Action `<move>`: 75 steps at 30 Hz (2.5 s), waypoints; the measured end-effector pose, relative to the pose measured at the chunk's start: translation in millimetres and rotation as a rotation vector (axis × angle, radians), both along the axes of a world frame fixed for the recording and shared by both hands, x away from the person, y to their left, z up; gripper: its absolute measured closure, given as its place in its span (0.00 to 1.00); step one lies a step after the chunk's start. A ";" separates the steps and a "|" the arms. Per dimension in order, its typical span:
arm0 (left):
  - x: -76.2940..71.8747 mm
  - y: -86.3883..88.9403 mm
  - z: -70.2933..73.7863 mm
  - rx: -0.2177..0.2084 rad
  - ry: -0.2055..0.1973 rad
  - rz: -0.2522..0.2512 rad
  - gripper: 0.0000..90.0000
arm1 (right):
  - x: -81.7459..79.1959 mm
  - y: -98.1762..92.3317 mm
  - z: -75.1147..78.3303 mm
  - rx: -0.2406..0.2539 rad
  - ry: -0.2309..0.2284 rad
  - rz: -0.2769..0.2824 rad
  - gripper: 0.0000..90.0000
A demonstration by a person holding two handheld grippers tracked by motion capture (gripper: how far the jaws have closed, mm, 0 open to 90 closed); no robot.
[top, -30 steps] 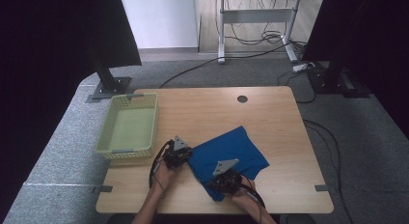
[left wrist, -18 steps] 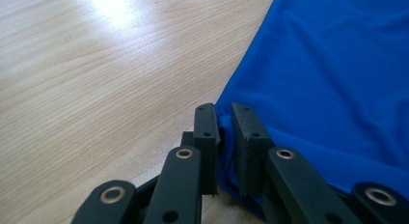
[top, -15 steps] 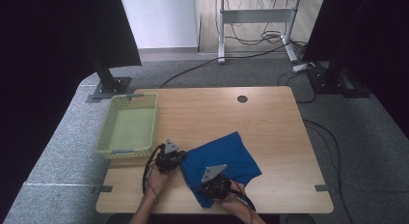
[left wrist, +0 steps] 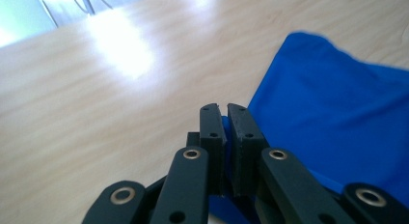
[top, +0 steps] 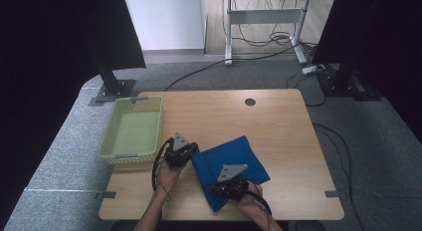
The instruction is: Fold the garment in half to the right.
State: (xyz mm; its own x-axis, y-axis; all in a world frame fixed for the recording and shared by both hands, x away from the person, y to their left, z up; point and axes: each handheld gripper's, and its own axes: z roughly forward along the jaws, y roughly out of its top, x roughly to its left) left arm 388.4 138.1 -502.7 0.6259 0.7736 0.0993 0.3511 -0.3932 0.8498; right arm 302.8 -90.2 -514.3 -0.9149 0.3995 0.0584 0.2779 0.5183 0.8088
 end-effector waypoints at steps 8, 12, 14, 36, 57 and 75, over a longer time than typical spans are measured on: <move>17.2 -21.6 -44.0 0.061 0.122 -0.028 0.94 | 9.8 -19.8 -23.1 -0.088 0.050 -0.050 0.89; 17.5 -17.7 -46.0 0.059 0.132 -0.032 0.92 | 11.4 -20.3 -29.3 -0.111 0.065 -0.053 0.89; 16.6 -14.7 -45.1 0.066 0.140 -0.033 0.91 | 12.5 -19.3 -32.4 -0.107 0.081 -0.053 0.89; -15.9 35.6 -44.9 0.074 0.148 0.035 0.91 | -1.3 30.2 -35.7 -0.080 0.097 0.082 0.87; -15.8 14.9 9.9 0.003 -0.070 -0.007 0.95 | -7.5 14.5 5.0 0.041 0.021 0.054 0.88; 6.9 -10.8 -49.4 0.077 0.069 -0.046 0.92 | 5.7 -19.8 -30.4 -0.071 0.095 -0.048 0.88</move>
